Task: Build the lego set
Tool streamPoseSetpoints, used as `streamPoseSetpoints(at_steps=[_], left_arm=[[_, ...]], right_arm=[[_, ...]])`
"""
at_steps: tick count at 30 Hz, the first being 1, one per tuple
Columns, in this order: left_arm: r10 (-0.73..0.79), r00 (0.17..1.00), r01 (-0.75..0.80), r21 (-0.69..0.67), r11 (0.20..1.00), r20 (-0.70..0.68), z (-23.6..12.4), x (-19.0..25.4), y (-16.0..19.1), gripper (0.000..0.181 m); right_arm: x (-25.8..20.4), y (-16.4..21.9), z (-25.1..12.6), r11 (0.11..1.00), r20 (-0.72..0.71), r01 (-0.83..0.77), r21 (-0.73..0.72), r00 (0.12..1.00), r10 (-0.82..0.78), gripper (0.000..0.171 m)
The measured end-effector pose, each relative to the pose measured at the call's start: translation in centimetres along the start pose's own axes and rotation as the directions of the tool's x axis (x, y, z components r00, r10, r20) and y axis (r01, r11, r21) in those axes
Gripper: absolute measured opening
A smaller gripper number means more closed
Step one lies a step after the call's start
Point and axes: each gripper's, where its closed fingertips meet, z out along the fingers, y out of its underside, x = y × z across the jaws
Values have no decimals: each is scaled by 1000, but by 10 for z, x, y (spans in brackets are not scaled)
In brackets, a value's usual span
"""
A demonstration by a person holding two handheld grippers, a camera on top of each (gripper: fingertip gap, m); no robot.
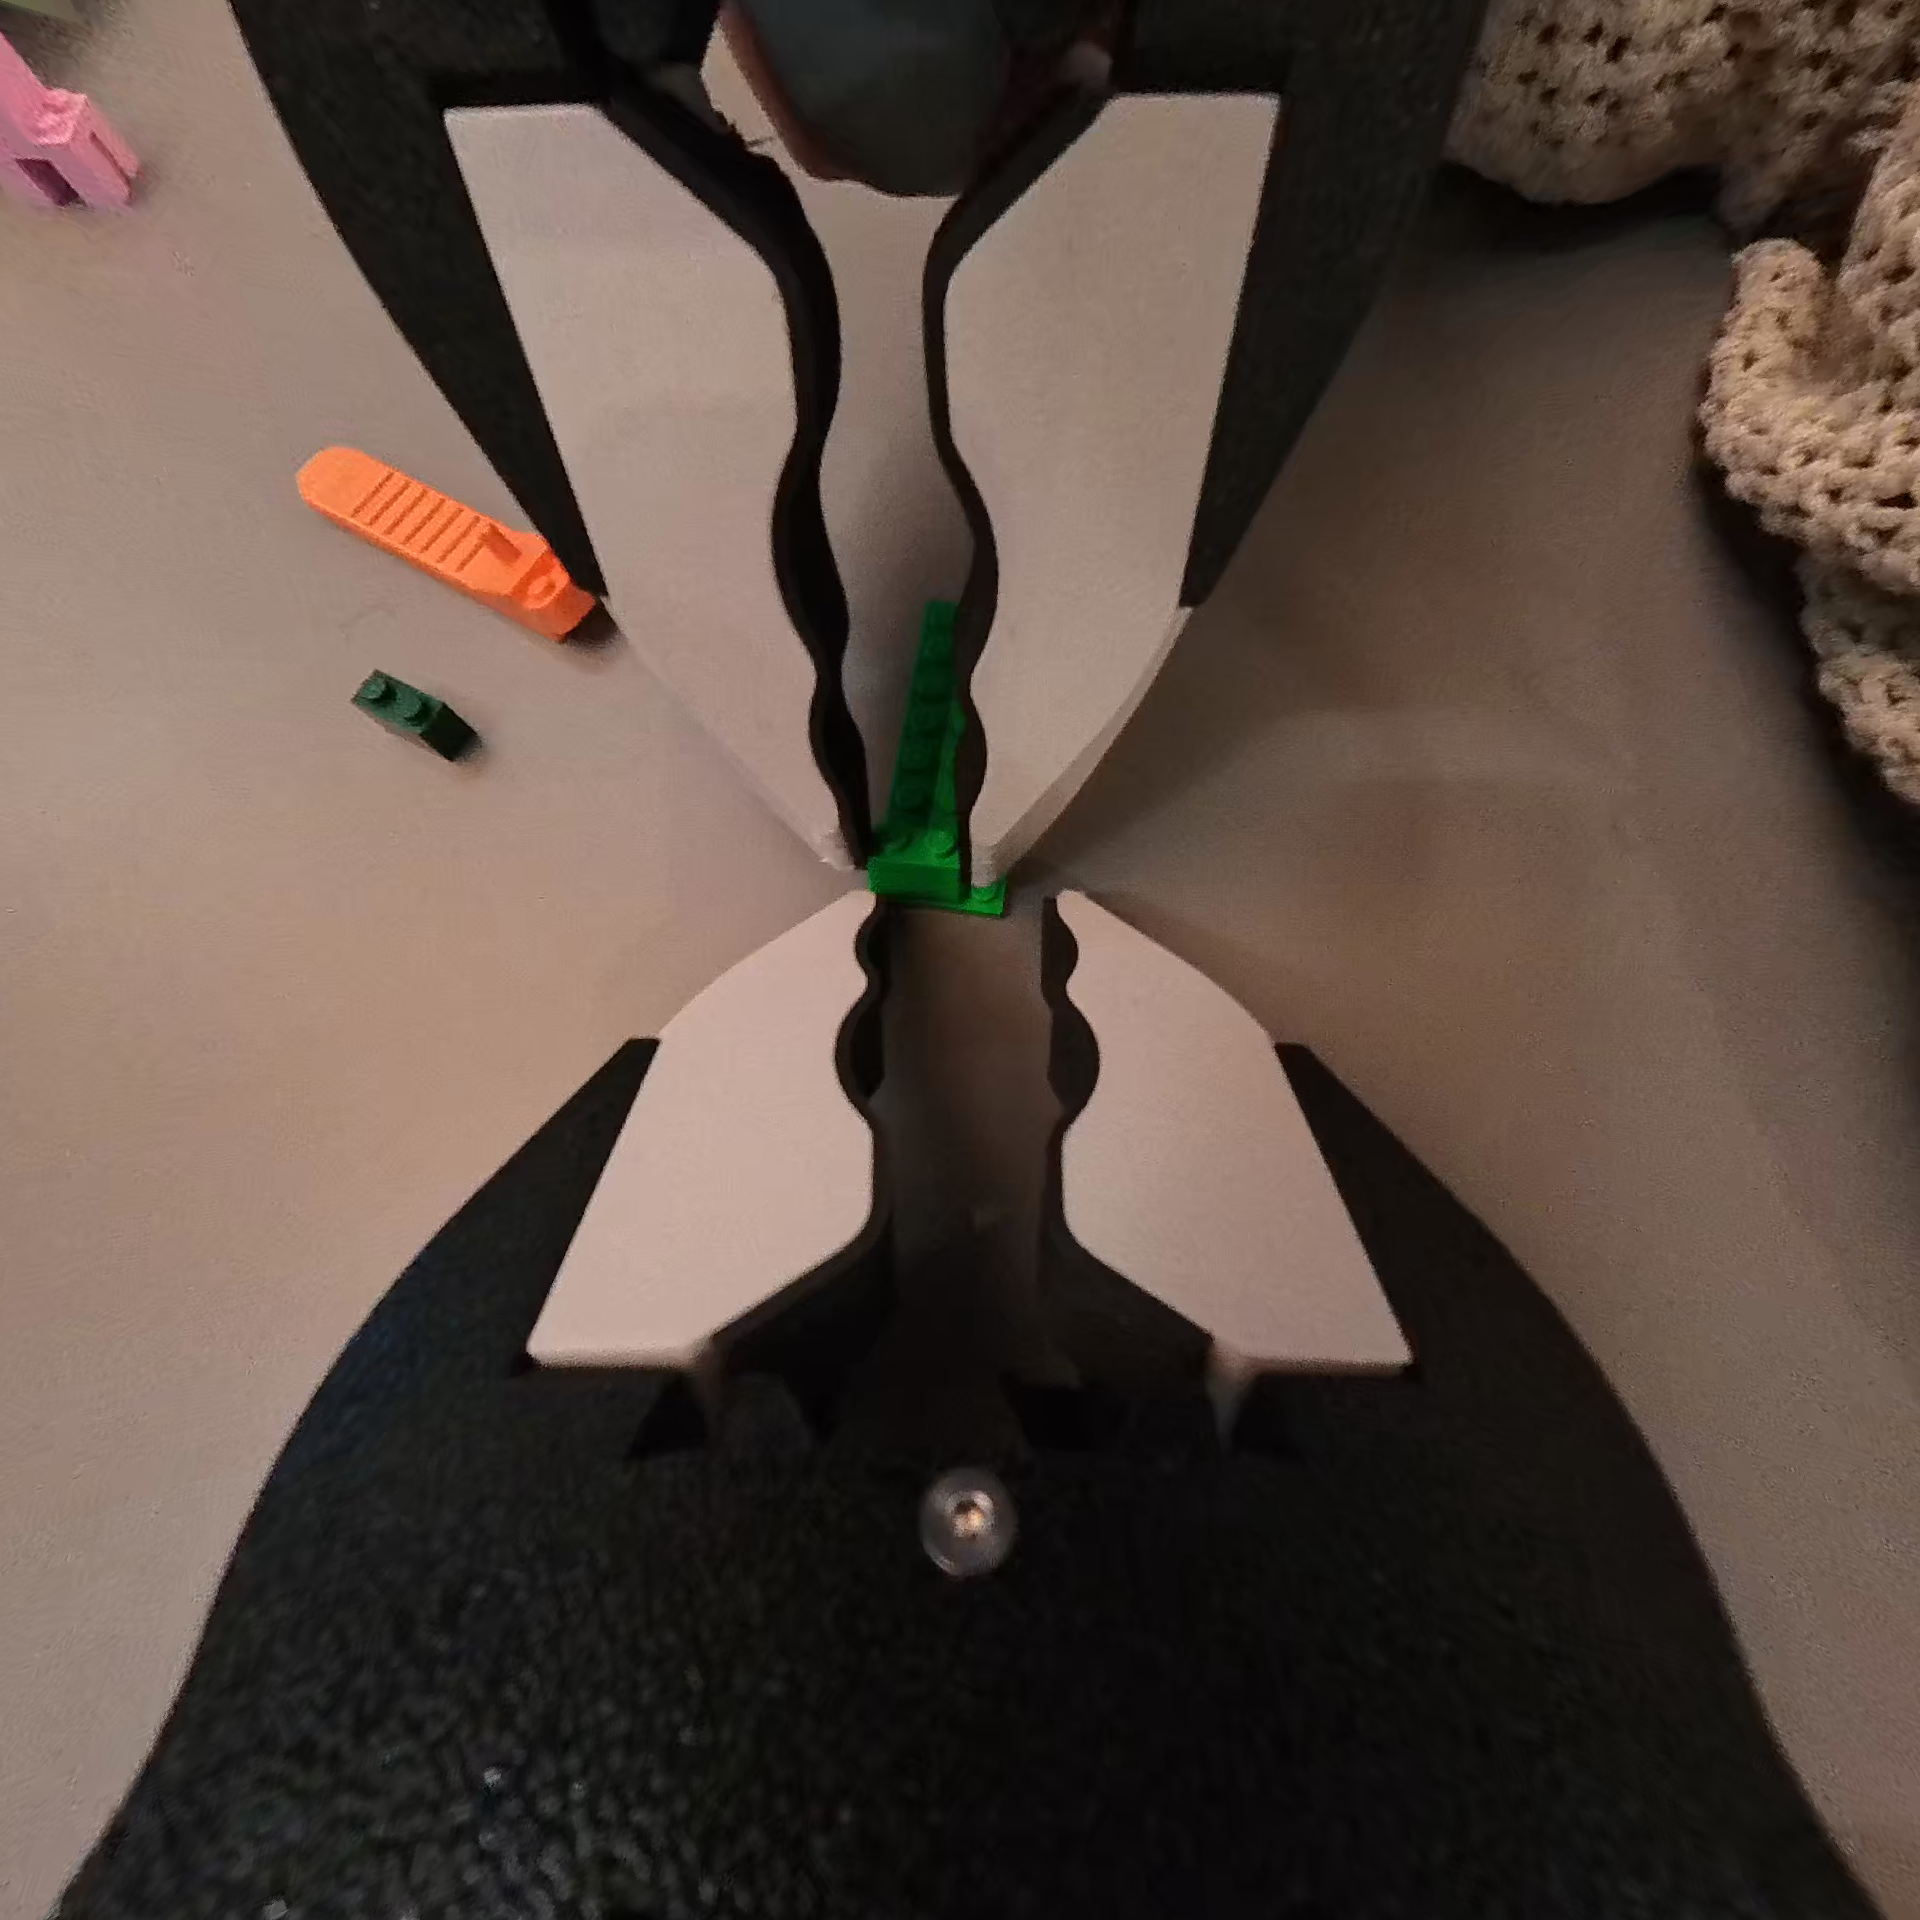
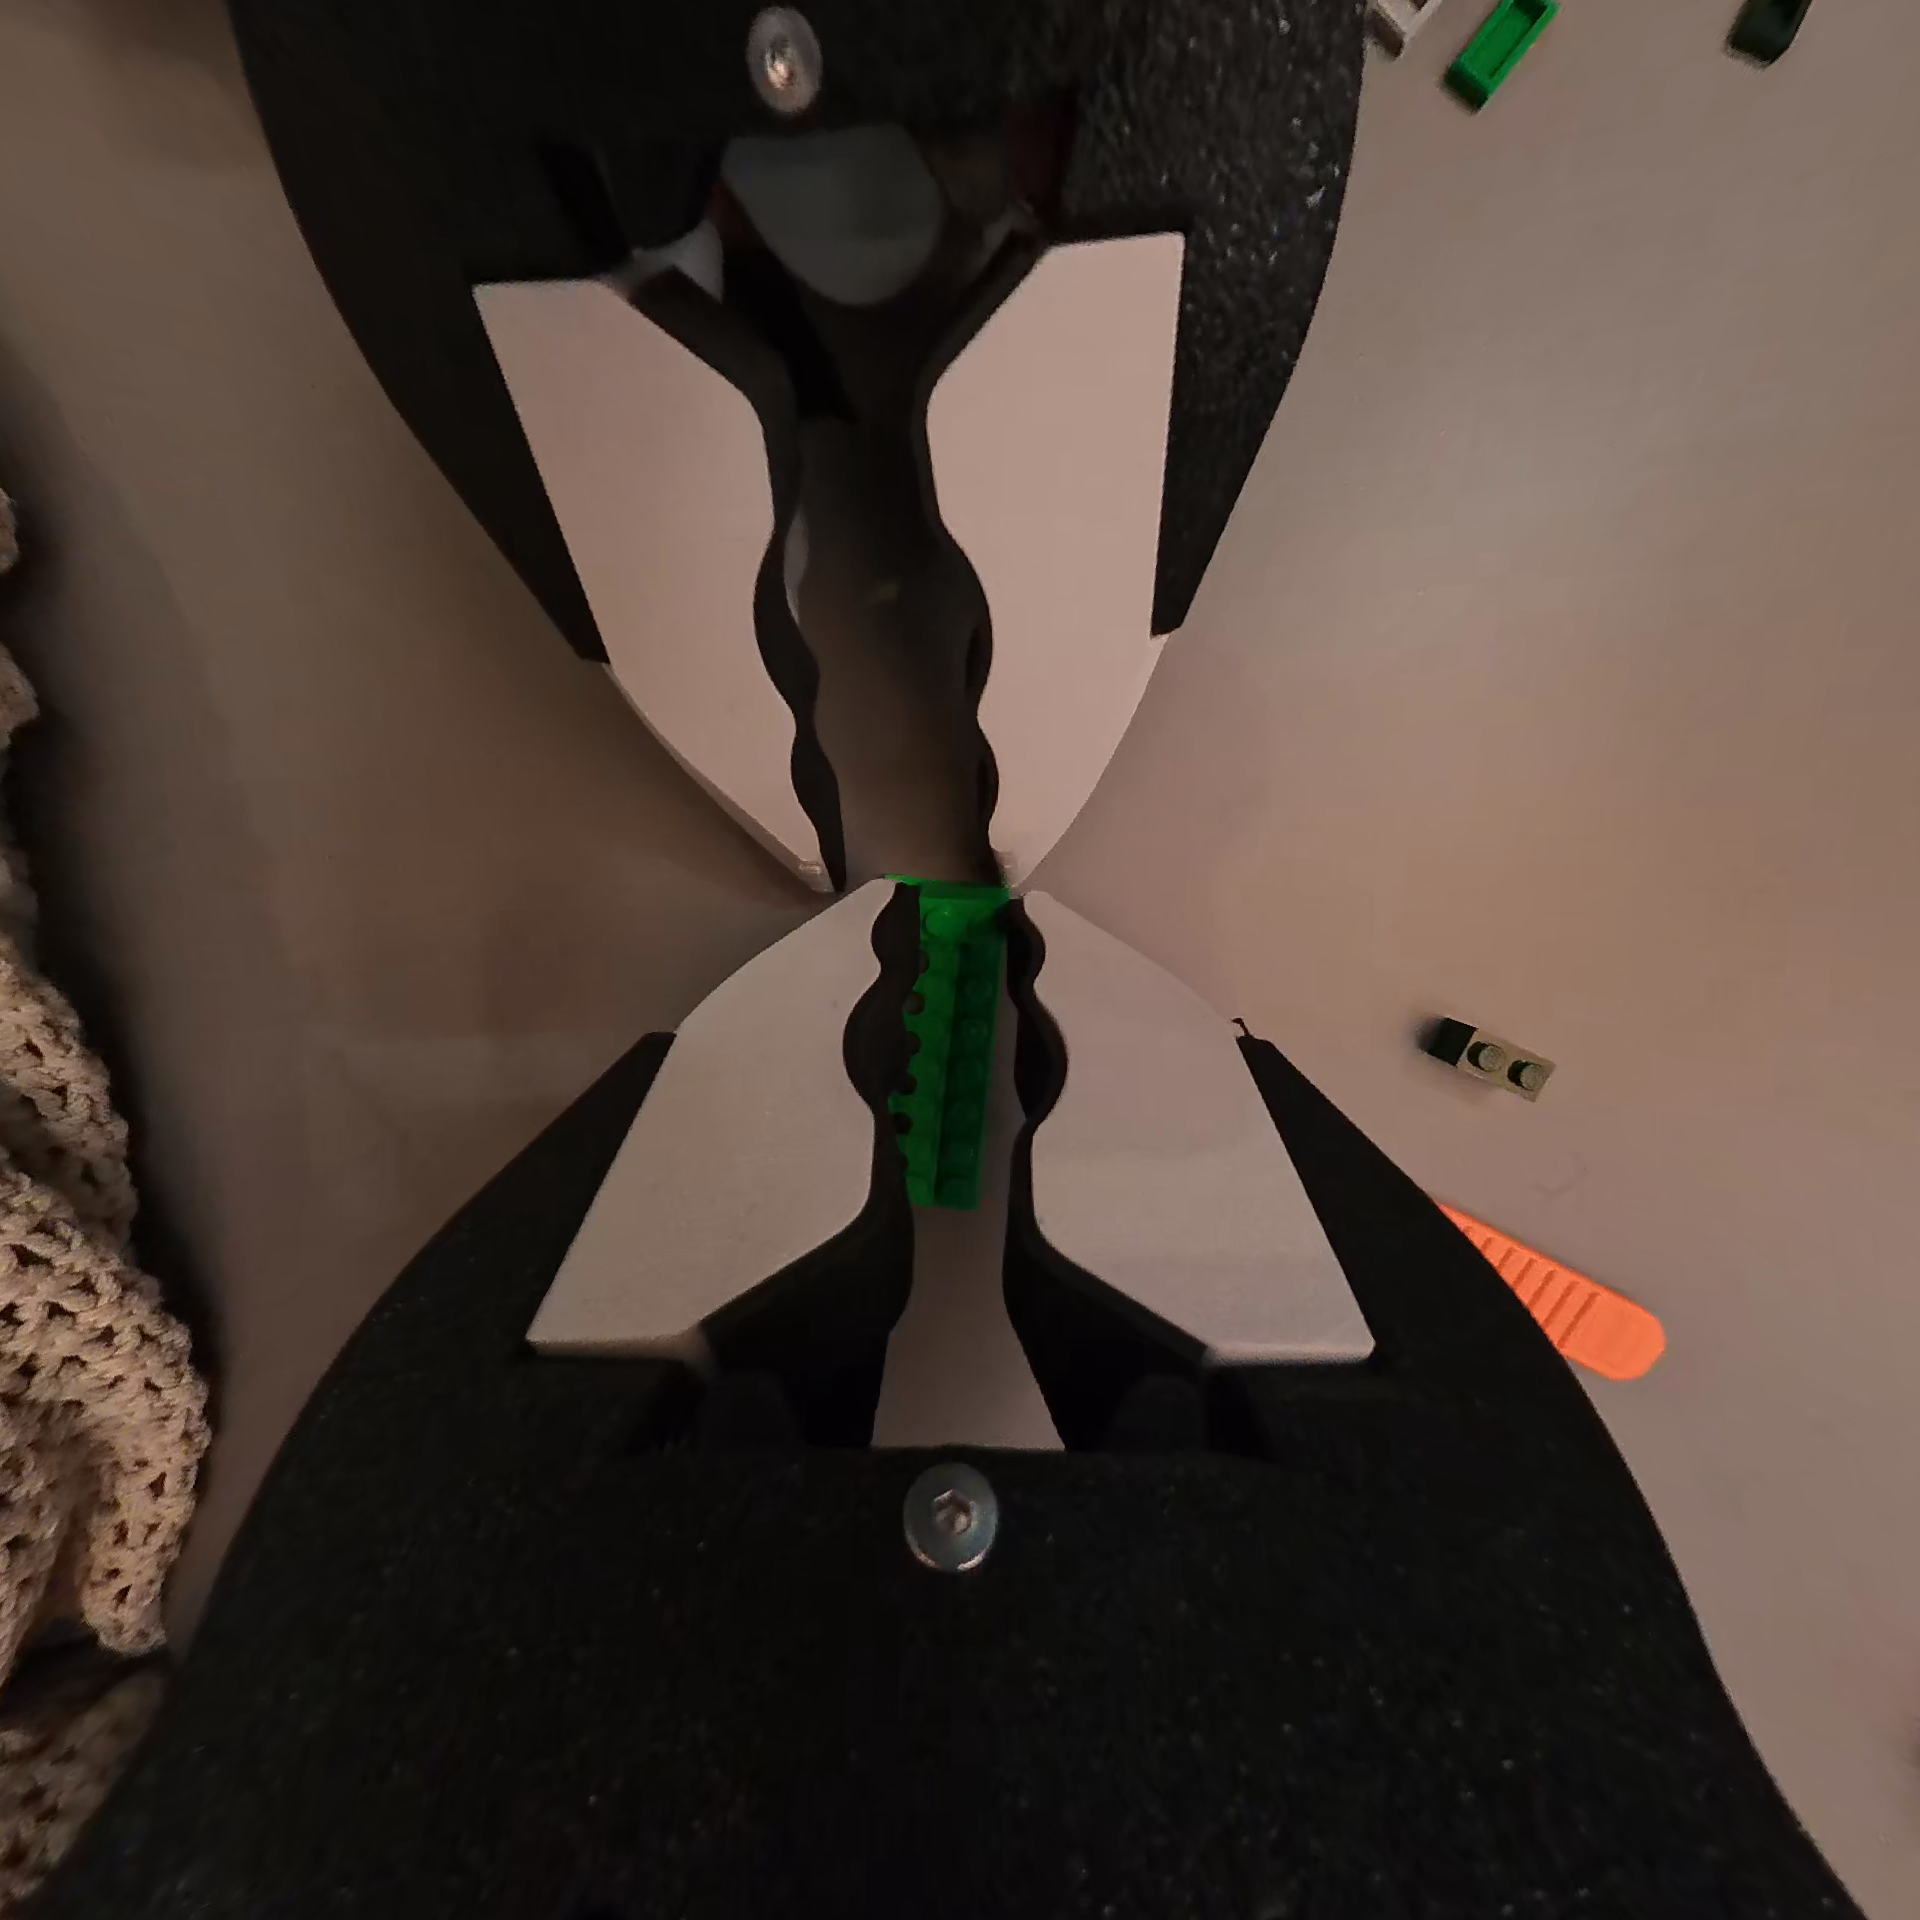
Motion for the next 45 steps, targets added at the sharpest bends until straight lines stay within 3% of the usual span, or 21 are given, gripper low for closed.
streamPoseSetpoints(at_steps=[8,24,27,32,36,40,45], left_arm=[[1,1000,-1,0,1000,-5,0,0,2,29],[-9,999,8,19,1000,45,-9,-5,6,29],[1,996,-4,34,999,94,-14,-9,3,26],[-38,989,31,54,998,140,-24,-13,4,25],[-84,983,66,113,991,164,-32,-17,2,30],[-109,975,83,138,987,191,-37,-24,0,29],[-124,970,83,196,977,207,-41,-29,-7,25]], right_arm=[[1,-1,0,1000,-13,5,11,1000,-4,16],[7,7,-21,982,-62,-2,187,998,14,9],[18,17,-24,974,-117,21,228,993,6,12],[13,35,-24,962,-81,42,271,997,-21,22],[4,28,-26,939,-103,68,337,994,-35,31],[1,18,-16,945,-169,119,304,983,-69,41],[1,18,-5,962,-190,115,249,979,-68,35]])
